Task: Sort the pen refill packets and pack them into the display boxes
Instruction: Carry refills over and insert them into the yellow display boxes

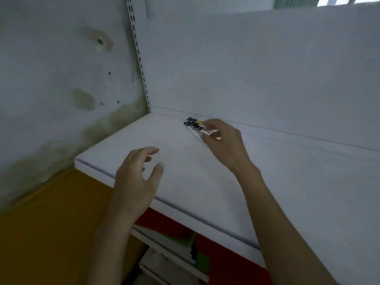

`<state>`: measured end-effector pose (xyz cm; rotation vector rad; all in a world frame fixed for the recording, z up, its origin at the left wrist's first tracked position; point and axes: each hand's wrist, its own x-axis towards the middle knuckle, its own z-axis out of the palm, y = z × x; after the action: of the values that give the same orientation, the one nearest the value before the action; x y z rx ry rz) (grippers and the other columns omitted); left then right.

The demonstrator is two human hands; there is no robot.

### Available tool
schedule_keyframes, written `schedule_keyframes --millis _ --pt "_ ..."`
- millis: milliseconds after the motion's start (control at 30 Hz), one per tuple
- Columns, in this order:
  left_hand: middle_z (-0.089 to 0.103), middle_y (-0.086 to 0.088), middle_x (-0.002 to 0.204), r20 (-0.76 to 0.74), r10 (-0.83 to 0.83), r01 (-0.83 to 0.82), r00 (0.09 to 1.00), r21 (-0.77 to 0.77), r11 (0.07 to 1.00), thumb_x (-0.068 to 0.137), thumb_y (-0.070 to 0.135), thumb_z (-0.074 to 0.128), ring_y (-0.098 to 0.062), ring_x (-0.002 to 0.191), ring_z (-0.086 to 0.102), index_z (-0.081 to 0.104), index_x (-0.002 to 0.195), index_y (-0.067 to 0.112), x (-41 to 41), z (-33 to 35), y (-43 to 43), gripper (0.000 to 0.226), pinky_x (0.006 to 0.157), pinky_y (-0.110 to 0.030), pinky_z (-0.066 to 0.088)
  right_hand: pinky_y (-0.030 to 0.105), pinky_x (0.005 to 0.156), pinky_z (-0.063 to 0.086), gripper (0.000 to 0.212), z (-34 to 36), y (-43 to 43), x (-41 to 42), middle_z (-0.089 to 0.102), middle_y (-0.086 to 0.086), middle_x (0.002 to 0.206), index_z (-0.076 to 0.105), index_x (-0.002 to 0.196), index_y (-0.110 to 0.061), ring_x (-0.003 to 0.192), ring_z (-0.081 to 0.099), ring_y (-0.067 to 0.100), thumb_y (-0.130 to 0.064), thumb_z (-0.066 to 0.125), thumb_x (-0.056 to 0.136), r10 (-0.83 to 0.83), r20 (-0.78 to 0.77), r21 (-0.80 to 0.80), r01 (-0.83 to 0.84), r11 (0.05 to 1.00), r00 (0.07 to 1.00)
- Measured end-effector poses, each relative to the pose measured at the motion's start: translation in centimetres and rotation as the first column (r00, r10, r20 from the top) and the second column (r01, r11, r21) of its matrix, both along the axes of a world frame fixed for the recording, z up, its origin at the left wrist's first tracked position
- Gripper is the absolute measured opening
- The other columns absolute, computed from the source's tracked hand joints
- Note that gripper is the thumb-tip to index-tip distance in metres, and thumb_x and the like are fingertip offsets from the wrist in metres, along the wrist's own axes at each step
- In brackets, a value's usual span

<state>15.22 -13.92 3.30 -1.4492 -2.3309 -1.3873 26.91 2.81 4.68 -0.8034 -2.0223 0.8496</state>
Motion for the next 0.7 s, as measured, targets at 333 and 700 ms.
schedule_keyframes --millis 333,700 --pt "0.059 0.016 0.092 0.359 -0.188 0.175 0.914 0.070 0.982 0.088 0.011 0.056 0.006 0.083 0.053 0.061 0.095 0.022 -7.5 -0.3 10.4 0.014 0.061 0.007 0.032 0.038 0.090 0.040 0.031 -4.4 7.9 -3.6 0.053 0.011 0.119 0.053 0.116 -0.011 0.112 0.047 0.030 -0.020 0.049 0.086 -0.360 0.688 0.097 0.412 0.906 0.629" --pt "0.059 0.005 0.103 0.488 -0.342 0.495 0.803 -0.226 0.839 0.090 0.026 0.053 -0.009 0.092 0.053 0.062 0.097 0.024 -12.8 -1.9 17.9 0.011 0.067 -0.020 0.039 0.028 0.074 0.044 0.023 -2.8 7.3 -6.7 0.063 0.005 0.107 0.066 0.103 -0.019 0.094 0.060 0.026 -0.017 0.054 0.084 -0.533 0.638 0.049 0.662 0.748 0.555"
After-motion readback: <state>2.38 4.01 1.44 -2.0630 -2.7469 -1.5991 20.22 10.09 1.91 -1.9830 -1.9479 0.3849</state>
